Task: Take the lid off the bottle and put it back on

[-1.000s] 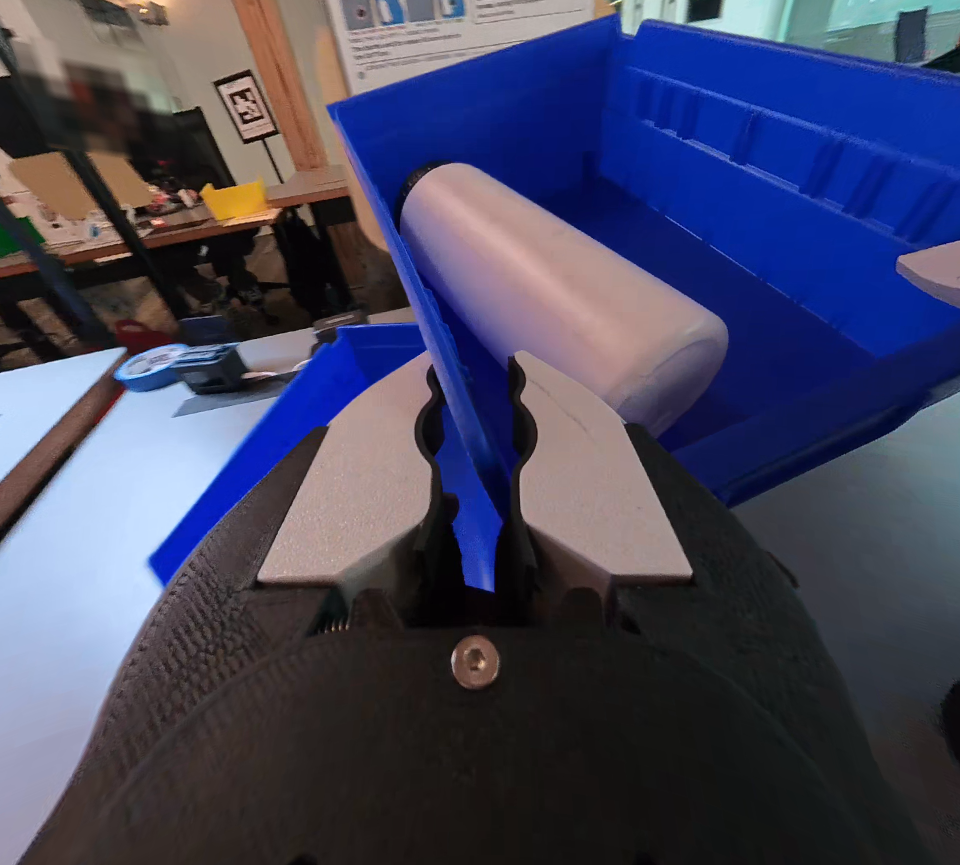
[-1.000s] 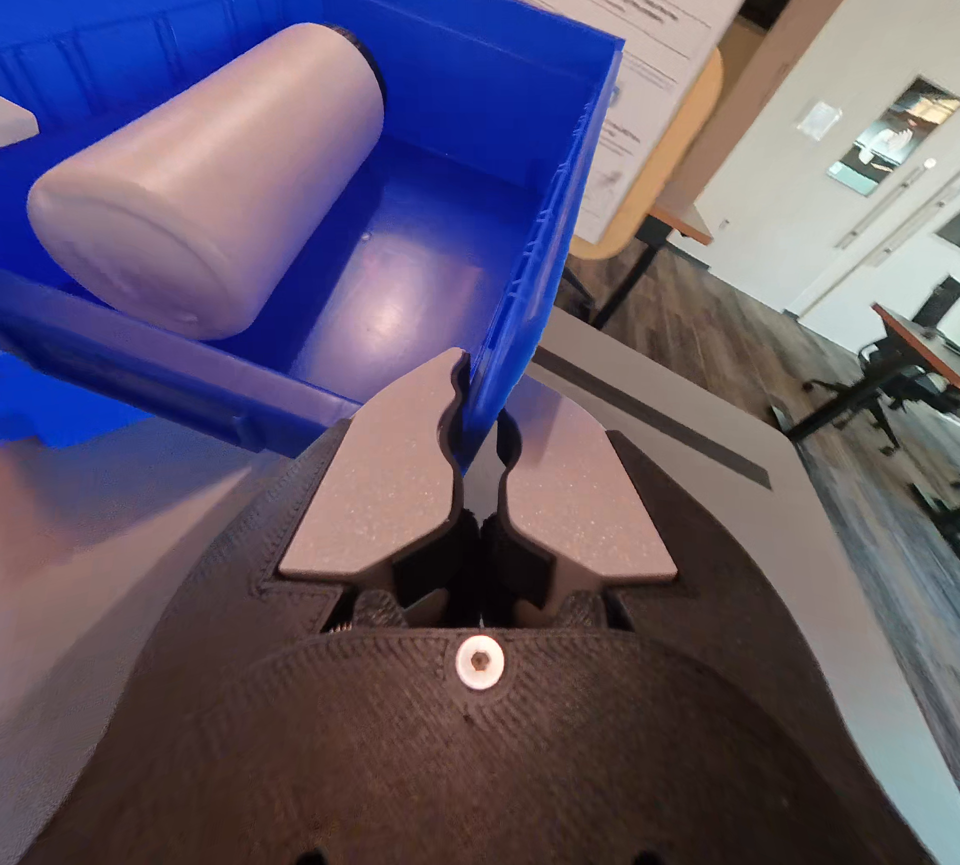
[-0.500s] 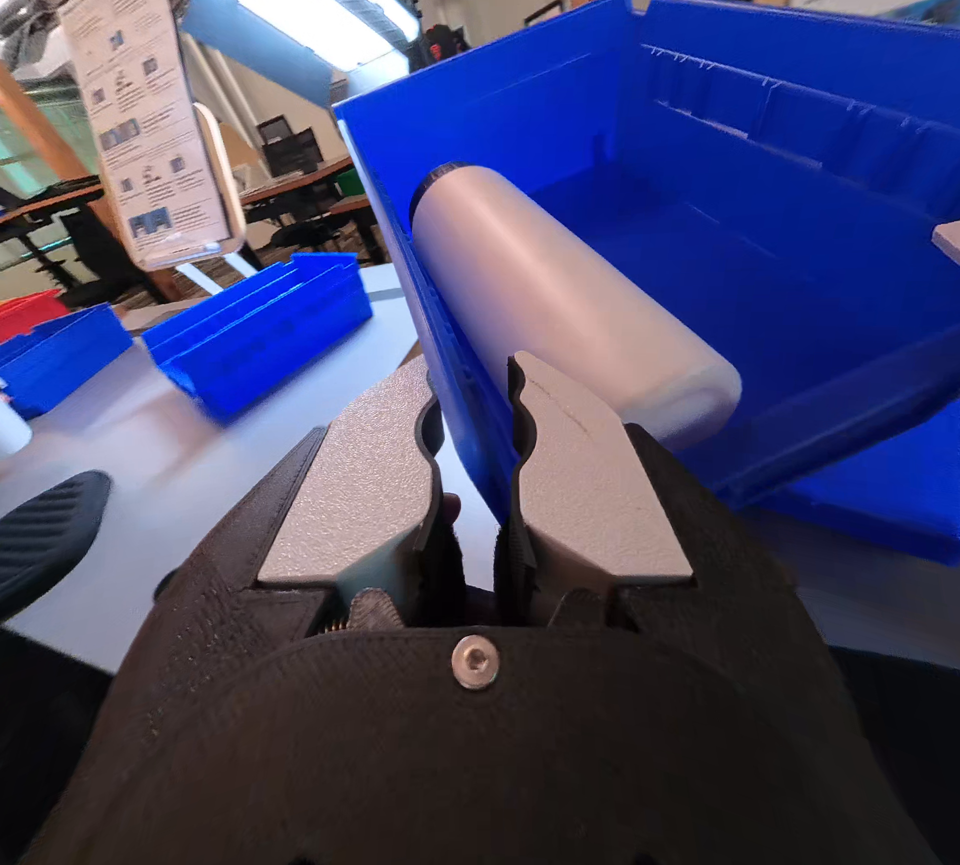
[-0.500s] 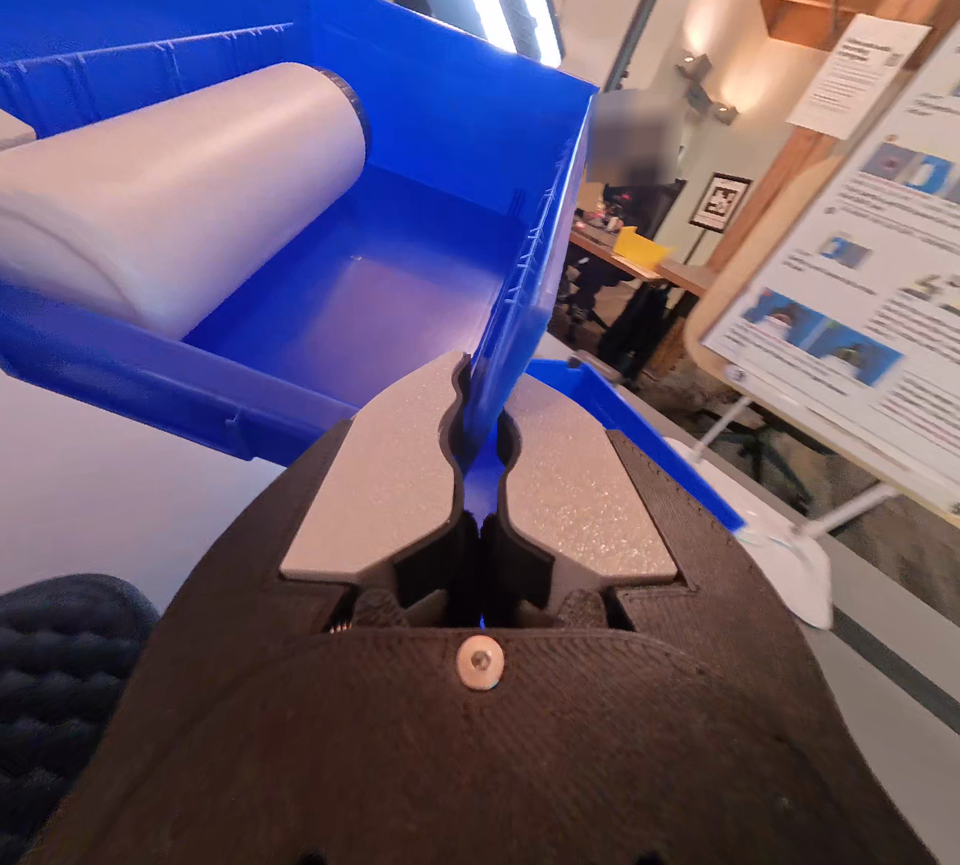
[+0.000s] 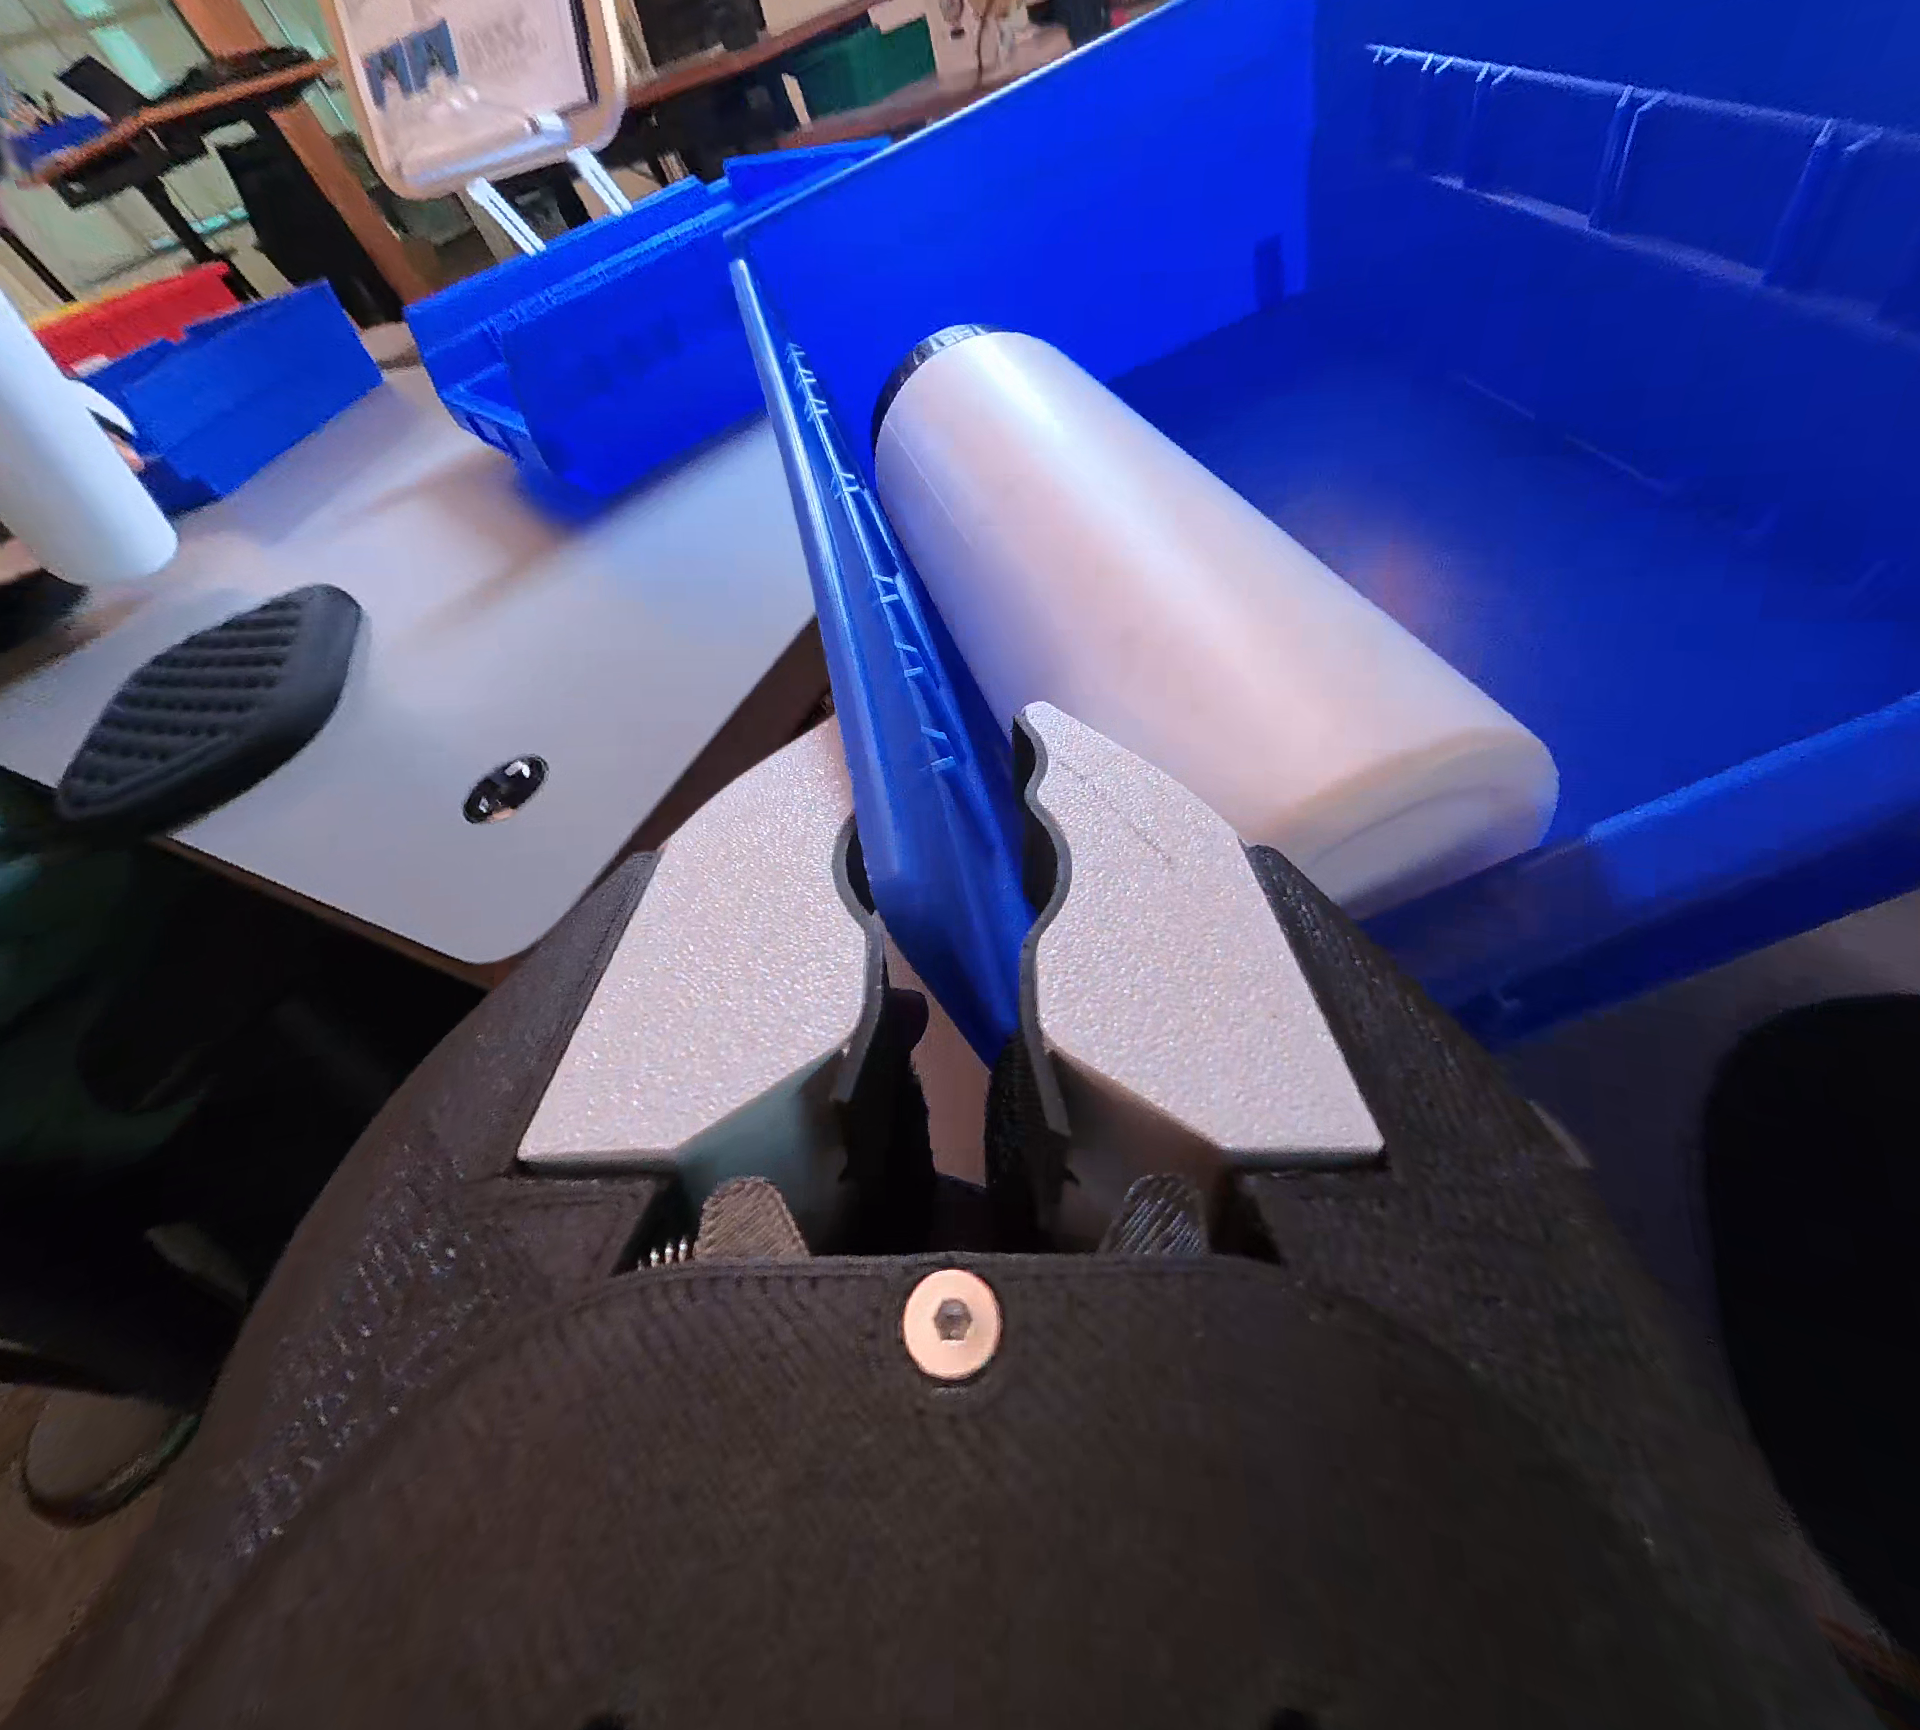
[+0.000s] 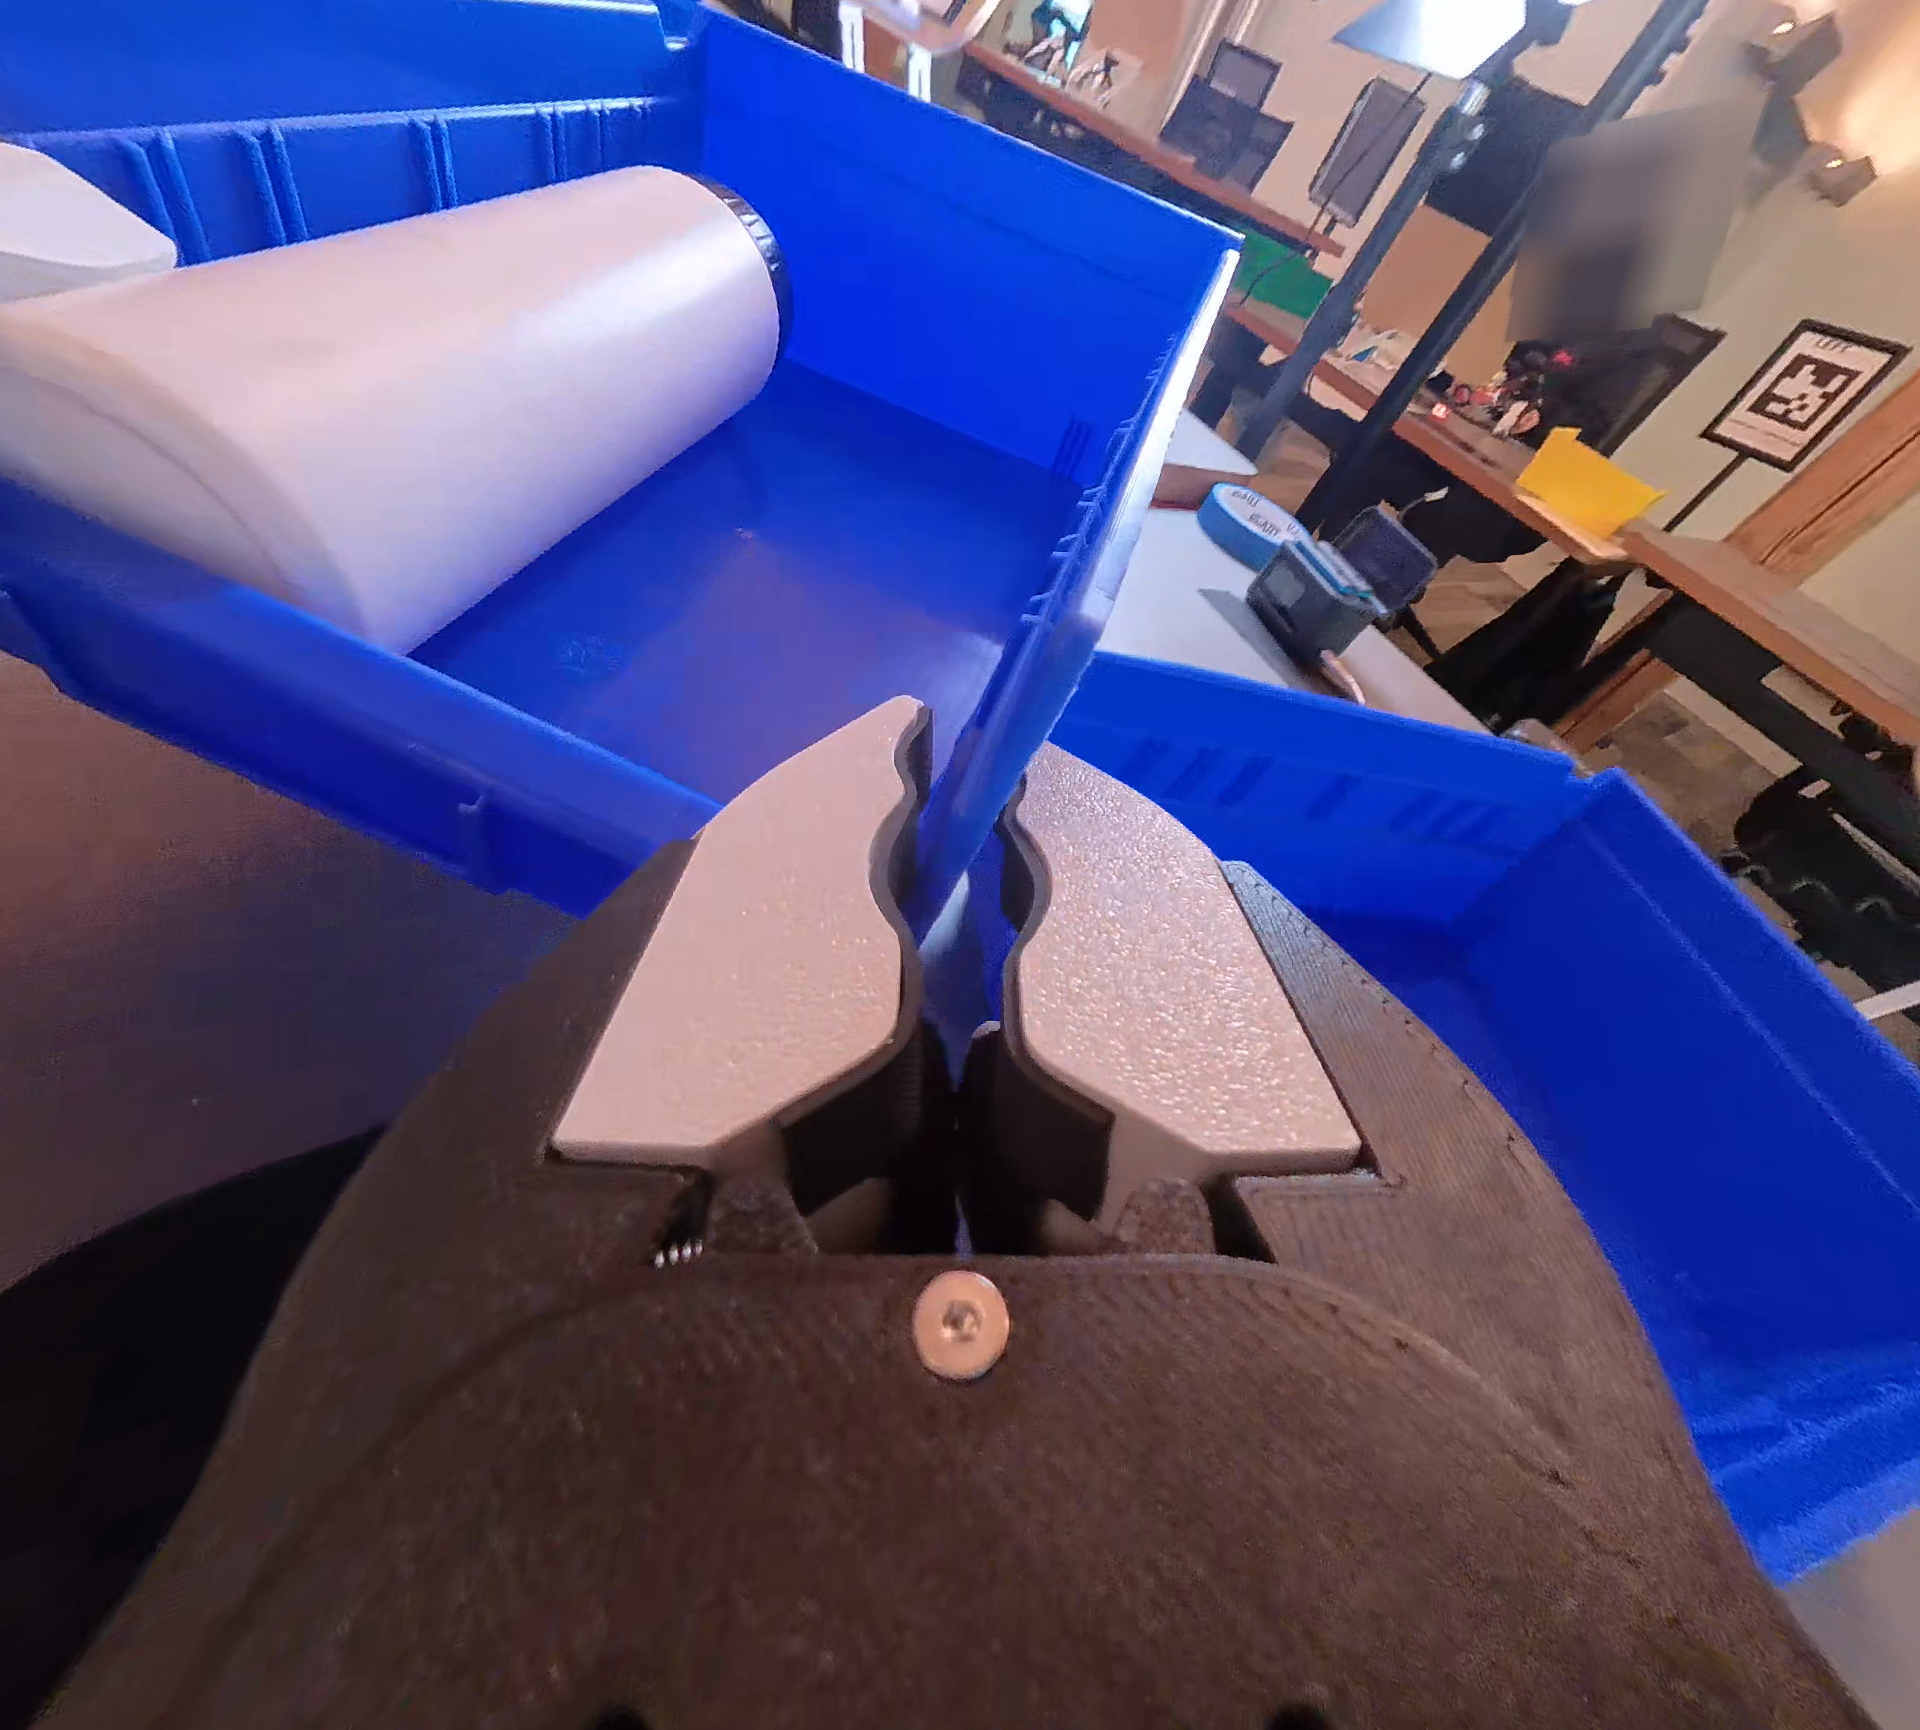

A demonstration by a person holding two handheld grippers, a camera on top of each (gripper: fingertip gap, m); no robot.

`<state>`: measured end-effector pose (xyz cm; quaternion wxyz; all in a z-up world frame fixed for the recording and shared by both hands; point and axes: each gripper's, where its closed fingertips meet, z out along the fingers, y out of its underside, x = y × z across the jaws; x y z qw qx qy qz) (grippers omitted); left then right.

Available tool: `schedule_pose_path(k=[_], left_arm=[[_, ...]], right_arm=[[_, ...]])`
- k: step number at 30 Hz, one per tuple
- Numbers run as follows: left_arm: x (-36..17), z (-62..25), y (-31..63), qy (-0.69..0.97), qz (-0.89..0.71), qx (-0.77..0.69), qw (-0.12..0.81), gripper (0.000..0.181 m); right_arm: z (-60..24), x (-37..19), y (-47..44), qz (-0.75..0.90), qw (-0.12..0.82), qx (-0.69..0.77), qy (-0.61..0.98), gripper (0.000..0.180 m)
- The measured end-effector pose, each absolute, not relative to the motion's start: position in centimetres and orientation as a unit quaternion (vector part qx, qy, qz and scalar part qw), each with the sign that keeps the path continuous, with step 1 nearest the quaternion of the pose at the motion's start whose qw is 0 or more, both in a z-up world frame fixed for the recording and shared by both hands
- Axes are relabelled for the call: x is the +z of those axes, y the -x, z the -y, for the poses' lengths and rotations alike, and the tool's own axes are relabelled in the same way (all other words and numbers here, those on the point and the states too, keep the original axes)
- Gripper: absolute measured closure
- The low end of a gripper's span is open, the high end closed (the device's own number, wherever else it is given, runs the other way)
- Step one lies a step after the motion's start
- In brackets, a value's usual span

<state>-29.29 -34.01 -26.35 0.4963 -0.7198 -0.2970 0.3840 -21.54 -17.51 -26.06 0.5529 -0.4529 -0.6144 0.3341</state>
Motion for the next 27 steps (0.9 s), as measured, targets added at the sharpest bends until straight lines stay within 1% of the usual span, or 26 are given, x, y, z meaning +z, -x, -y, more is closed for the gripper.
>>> schedule_pose_path(k=[4,9,13,15,16,18,19,20,22,24,25,27], left_arm=[[-29.2,33.9,29.4,0.738,0.305,0.354,0.487,0.16],[-31.3,33.5,29.6,0.752,0.296,0.342,0.48,0.16],[-32.2,33.4,30.1,0.758,0.27,0.361,0.472,0.158],[-32.2,33.4,30.3,0.766,0.26,0.354,0.468,0.156],[-32.2,33.4,30.2,0.772,0.257,0.343,0.47,0.154],[-31.3,33.5,30.3,0.766,0.253,0.341,0.483,0.135],[-30.6,33.9,30.6,0.759,0.254,0.354,0.484,0.128],[-29.7,34.4,30.9,0.75,0.255,0.372,0.483,0.123],[-27.3,35.0,31.3,0.719,0.256,0.405,0.504,0.119],[-24.4,35.0,30.9,0.679,0.25,0.426,0.544,0.119],[-23.1,34.7,30.4,0.661,0.244,0.432,0.563,0.119],[-21.2,33.6,29.3,0.642,0.226,0.437,0.588,0.119]], right_arm=[[17.6,-28.4,21.6,0.637,0.53,0.315,0.463,0.169],[17.5,-31.2,21.2,0.656,0.495,0.302,0.482,0.167],[17.6,-33.8,21.0,0.69,0.447,0.278,0.496,0.163],[17.9,-34.1,20.9,0.709,0.422,0.278,0.491,0.158],[18.3,-33.7,20.8,0.718,0.419,0.29,0.475,0.145],[19.0,-32.4,20.2,0.724,0.423,0.309,0.449,0.115],[19.1,-31.4,19.7,0.72,0.433,0.316,0.441,0.104],[18.7,-30.4,19.0,0.709,0.451,0.318,0.438,0.098],[16.5,-28.4,17.4,0.675,0.503,0.308,0.444,0.092],[13.2,-27.1,15.5,0.634,0.549,0.278,0.469,0.091],[11.4,-26.9,14.5,0.616,0.562,0.258,0.488,0.089],[8.5,-27.2,13.1,0.59,0.567,0.226,0.528,0.08]])
